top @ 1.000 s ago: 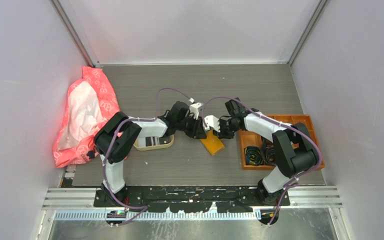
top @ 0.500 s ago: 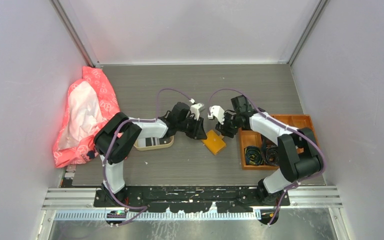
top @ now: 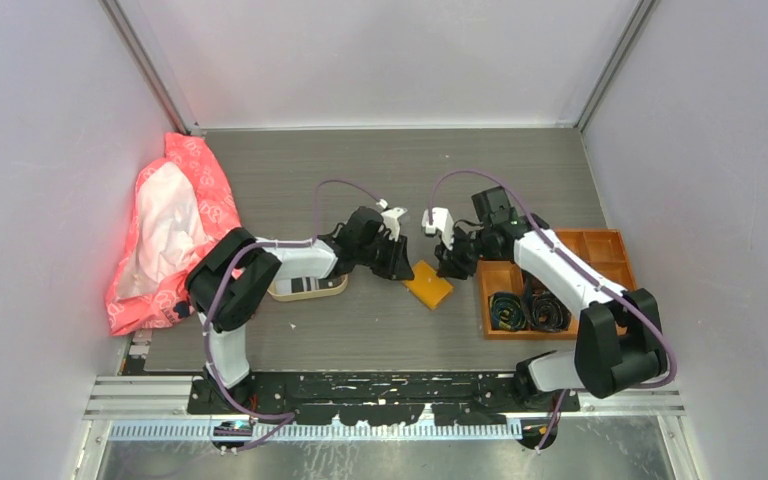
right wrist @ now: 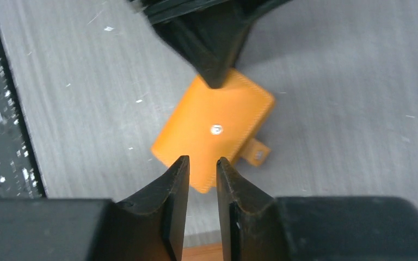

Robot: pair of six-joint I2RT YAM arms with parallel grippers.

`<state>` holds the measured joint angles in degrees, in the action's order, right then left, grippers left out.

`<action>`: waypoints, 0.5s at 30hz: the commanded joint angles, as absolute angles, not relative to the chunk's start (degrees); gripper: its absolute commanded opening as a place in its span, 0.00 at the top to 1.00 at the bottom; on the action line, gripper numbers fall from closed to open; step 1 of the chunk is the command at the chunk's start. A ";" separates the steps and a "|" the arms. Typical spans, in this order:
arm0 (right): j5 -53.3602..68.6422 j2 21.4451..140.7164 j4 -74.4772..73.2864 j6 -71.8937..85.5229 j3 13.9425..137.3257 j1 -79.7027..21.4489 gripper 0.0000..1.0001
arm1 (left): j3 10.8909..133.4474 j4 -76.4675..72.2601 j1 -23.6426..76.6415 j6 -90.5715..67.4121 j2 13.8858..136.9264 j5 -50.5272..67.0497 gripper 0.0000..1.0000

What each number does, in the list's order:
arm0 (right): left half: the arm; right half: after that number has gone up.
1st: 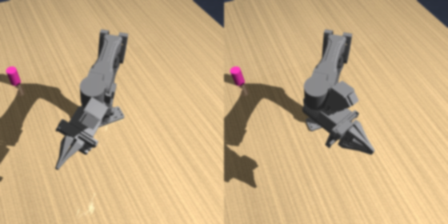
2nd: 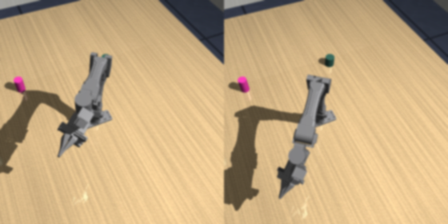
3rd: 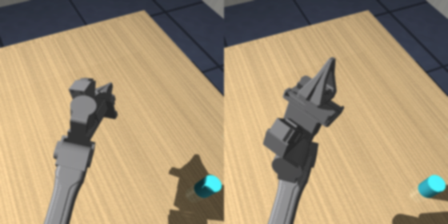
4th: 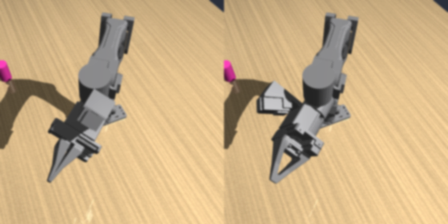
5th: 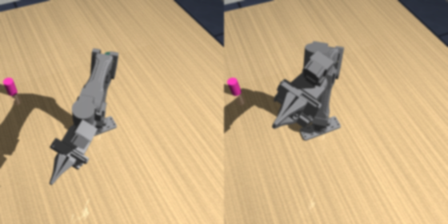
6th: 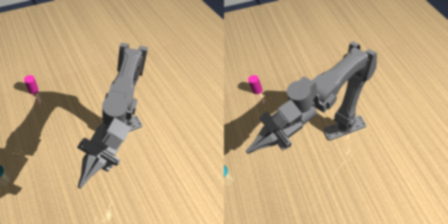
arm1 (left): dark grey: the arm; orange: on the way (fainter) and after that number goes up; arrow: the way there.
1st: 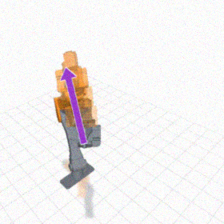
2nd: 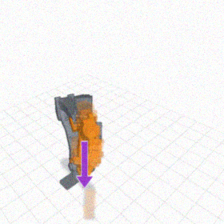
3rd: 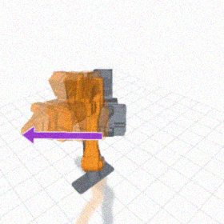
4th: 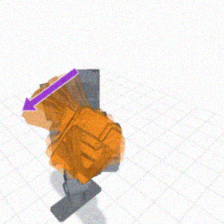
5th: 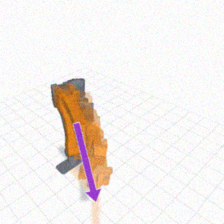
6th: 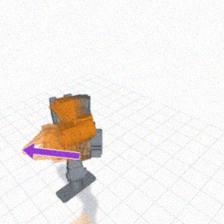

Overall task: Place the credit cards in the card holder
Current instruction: Close the card holder at the center of the board.

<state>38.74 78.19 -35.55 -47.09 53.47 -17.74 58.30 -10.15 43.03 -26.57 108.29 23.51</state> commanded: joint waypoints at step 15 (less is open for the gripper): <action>25.39 86.99 -37.28 -46.02 53.97 -22.46 0.73 | 51.88 -6.50 46.94 -37.72 100.71 18.73 0.76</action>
